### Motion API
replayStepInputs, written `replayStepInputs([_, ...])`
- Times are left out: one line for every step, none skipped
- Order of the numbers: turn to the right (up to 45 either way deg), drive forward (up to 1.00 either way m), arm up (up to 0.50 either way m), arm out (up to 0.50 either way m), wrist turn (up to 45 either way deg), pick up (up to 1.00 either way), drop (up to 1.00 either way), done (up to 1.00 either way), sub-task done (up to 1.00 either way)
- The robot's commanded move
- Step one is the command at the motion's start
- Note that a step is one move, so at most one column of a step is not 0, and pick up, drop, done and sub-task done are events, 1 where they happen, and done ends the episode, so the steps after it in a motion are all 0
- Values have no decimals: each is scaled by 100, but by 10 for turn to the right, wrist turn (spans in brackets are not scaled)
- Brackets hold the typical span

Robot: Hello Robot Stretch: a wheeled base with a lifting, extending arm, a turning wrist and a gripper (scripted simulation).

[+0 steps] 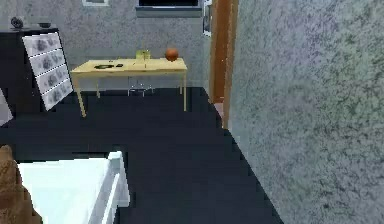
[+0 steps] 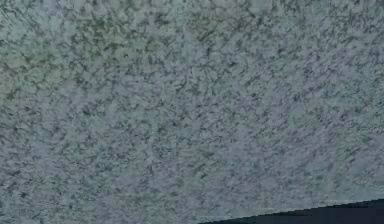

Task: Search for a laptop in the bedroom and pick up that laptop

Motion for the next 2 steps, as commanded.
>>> replayStepInputs([0, 100, 0, 0, 0, 0, 0, 0, 0])
replayStepInputs([0, 100, 0, 0, 0, 0, 0, 0, 0])
